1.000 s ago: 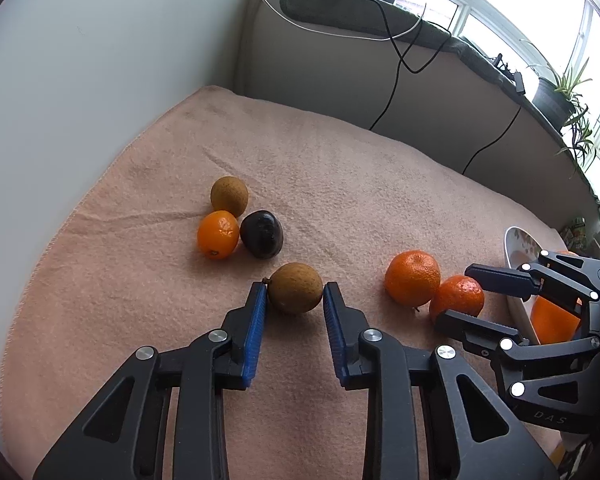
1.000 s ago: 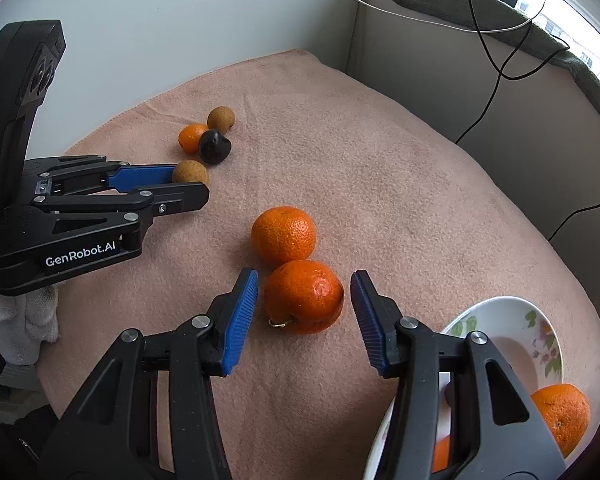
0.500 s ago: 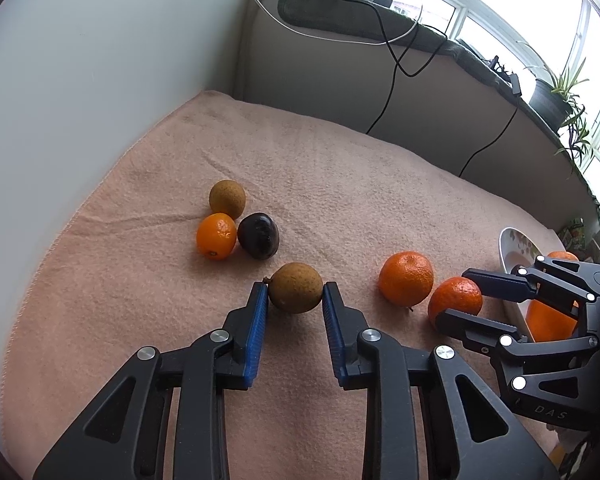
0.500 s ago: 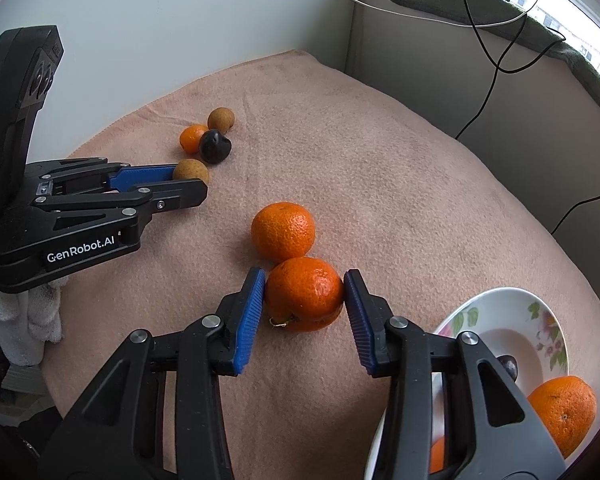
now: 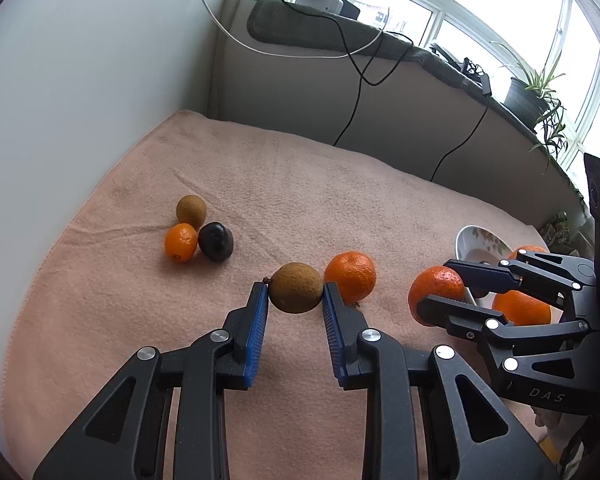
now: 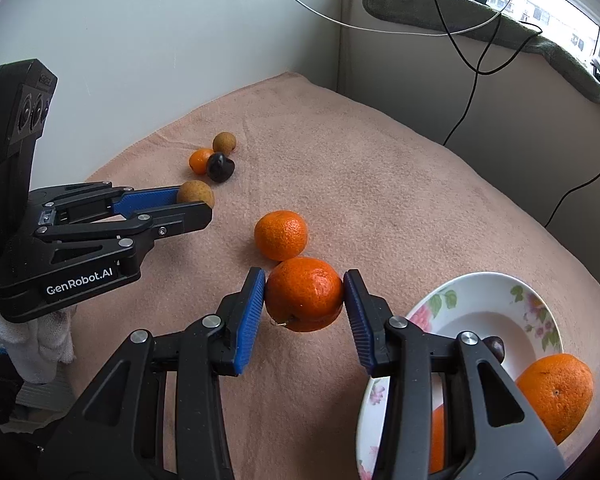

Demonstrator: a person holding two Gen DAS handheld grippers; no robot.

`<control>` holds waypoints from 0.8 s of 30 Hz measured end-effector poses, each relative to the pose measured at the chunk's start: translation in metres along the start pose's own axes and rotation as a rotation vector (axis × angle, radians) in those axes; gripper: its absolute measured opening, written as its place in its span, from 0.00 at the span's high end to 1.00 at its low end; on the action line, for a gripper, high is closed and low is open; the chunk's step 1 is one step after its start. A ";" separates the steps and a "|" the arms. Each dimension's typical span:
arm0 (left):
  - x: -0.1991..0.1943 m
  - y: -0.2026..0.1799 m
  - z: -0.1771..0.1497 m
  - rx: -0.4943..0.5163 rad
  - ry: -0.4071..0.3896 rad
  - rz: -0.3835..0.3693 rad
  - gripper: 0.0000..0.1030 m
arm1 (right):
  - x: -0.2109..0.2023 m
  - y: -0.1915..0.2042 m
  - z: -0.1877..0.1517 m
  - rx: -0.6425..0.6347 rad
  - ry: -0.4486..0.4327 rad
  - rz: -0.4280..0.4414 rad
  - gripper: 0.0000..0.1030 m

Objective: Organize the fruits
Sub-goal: 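Carry the kiwi and the tangerine over the white bowl with both grippers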

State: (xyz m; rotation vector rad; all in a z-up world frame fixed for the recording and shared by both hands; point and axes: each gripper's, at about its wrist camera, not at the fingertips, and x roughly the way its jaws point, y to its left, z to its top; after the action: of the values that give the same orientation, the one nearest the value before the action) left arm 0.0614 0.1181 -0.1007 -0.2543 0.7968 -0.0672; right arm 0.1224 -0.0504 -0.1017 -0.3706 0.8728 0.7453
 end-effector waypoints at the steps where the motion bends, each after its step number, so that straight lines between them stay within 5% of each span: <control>1: -0.002 -0.004 0.000 0.003 -0.002 -0.006 0.75 | -0.003 -0.002 0.000 0.005 -0.005 0.000 0.59; 24: -0.005 -0.089 -0.004 0.120 -0.005 -0.129 0.75 | -0.058 -0.056 -0.021 0.113 -0.079 -0.051 0.59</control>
State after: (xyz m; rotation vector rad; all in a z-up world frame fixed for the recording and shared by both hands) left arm 0.0585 0.0322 -0.0779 -0.1921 0.7683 -0.2349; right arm 0.1266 -0.1263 -0.0676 -0.2600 0.8239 0.6567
